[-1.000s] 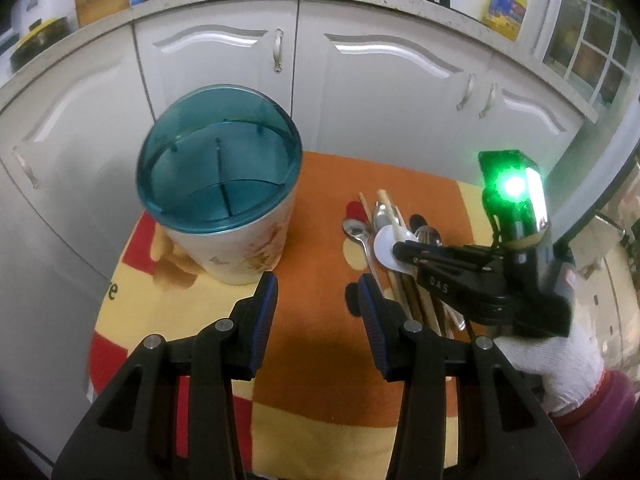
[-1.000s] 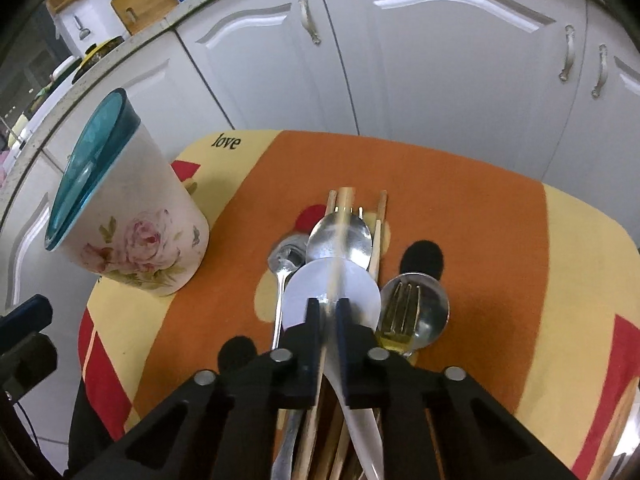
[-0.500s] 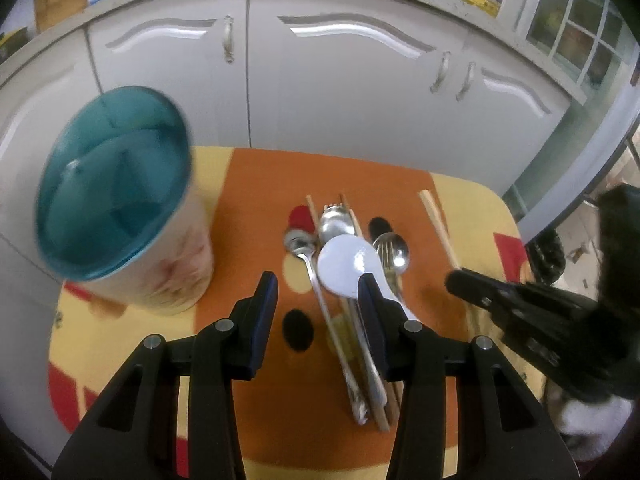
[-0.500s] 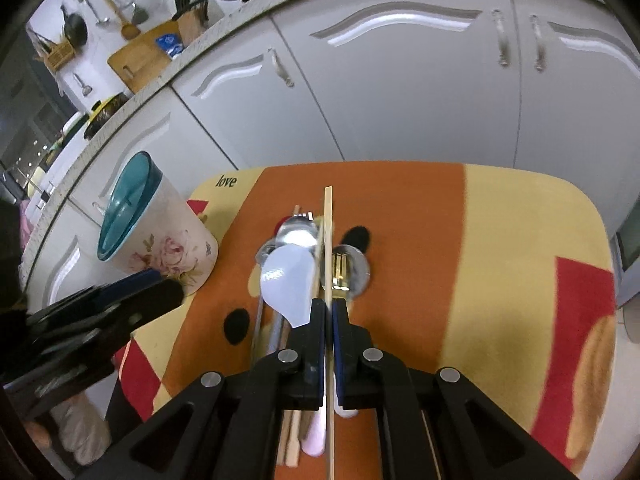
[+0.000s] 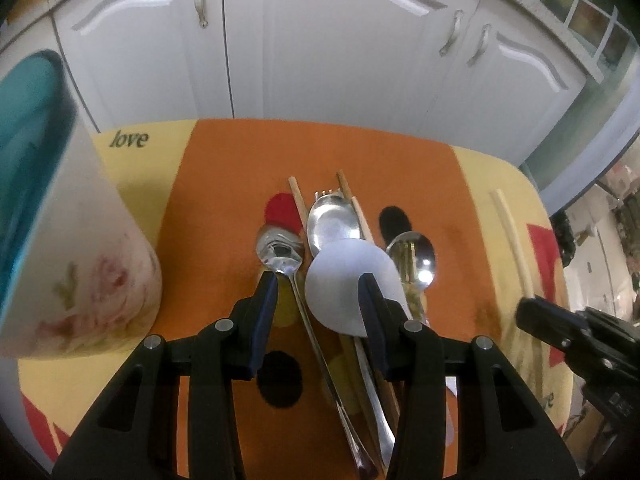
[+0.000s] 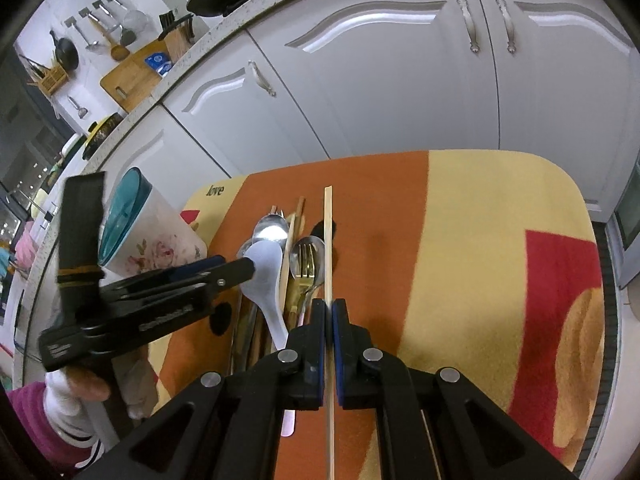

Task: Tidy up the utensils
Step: 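Close the left gripper on the white ceramic spoon while the right gripper holds the chopstick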

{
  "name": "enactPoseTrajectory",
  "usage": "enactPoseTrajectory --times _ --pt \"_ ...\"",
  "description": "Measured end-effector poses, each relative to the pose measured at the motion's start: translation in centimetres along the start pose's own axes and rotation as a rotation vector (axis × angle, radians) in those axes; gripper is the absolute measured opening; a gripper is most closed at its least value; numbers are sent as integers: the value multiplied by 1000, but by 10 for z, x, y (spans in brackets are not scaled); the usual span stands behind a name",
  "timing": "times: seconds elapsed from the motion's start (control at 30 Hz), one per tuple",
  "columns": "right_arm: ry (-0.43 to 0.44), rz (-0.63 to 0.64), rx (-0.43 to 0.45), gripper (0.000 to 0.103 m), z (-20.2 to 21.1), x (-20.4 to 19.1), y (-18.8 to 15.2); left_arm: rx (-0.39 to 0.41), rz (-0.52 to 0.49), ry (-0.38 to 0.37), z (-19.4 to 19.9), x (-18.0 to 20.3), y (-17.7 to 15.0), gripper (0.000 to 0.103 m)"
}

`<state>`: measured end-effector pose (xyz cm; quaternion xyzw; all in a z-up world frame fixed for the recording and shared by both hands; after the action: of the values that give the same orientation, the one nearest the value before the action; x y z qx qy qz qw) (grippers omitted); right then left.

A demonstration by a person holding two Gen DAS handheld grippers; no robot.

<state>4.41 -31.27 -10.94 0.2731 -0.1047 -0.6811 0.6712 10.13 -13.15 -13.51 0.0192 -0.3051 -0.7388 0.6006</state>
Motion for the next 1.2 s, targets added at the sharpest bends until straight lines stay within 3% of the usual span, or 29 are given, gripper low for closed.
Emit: enactPoseTrajectory --times 0.27,0.3,0.33,0.37,0.53,0.83,1.2 --pt "6 -9 -26 3 -11 2 -3 -11 -47 5 -13 5 2 41" --pt "6 -9 -28 3 -12 2 -4 -14 -51 1 -13 5 1 39" --pt "5 -8 -33 3 -13 1 -5 -16 -50 -13 -11 3 -1 27" --pt "6 -7 -36 3 -14 1 -6 -13 -47 -17 -10 3 -2 22" --pt "12 3 -51 3 -20 -6 -8 -9 -40 -57 0 2 -2 8" --pt "15 13 -55 3 -19 -13 -9 -13 -10 -136 14 9 -8 4" --pt "20 11 -35 3 -6 -16 -12 32 -81 -174 57 29 -14 1"
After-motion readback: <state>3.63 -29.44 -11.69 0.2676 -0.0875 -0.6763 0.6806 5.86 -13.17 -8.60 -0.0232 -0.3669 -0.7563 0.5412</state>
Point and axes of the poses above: each gripper's, at about its wrist camera, not at the fingertips, and z roughly against the way its jaws point, x to its right, y to its top, the point moved 2 cm from there along -z, roughly the way its jaws point, and after that the axes turned 15 degrees about -y, right-handed, at the moved point
